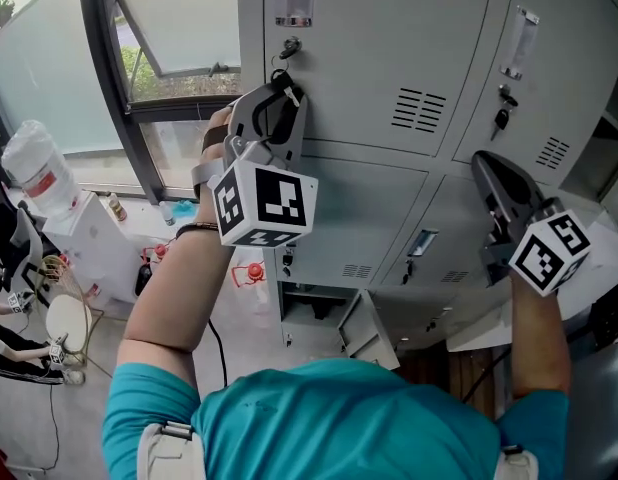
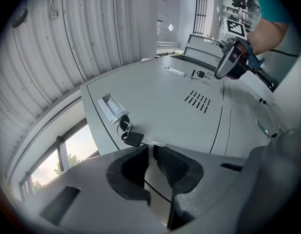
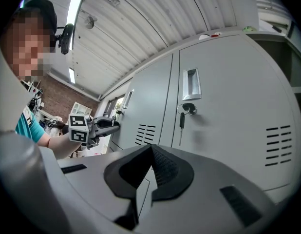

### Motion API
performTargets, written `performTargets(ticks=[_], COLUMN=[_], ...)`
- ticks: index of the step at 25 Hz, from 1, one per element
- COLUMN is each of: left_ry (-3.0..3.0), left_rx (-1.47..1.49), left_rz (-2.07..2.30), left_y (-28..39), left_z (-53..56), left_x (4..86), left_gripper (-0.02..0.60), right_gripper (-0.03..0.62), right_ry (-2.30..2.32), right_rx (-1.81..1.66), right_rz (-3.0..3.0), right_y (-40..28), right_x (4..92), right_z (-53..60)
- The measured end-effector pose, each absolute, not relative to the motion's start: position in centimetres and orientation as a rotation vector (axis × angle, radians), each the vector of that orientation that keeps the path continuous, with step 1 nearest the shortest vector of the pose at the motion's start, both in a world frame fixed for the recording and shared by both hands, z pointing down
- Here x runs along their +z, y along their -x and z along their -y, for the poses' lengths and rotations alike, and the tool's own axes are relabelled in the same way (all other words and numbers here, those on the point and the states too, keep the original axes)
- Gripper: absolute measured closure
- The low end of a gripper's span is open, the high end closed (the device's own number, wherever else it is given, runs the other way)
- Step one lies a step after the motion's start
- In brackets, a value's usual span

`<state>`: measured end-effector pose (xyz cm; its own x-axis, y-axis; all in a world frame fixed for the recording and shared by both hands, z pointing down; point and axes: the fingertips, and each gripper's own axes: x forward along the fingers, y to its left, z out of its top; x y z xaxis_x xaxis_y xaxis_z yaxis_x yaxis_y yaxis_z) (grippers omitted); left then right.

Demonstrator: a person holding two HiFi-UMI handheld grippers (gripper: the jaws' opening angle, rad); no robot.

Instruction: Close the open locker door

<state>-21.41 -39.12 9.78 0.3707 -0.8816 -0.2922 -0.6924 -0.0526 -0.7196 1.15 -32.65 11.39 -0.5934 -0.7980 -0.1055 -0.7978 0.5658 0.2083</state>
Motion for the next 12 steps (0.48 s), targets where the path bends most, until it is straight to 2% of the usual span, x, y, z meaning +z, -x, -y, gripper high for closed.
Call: performTargets(ticks=[12], left_ry=[1.934], left_rx=[-0.302], left_rz=[-1.359], left_y=[22.1], left_z=[38.8], left_x=[11.9], left_gripper=[0.517], right_gripper=[0.595], right_ry=[-1.406], right_rx=[-0.36], right_rz=[2.792], right_y=[-0.9], right_x=[11.6], right_z=[32.5])
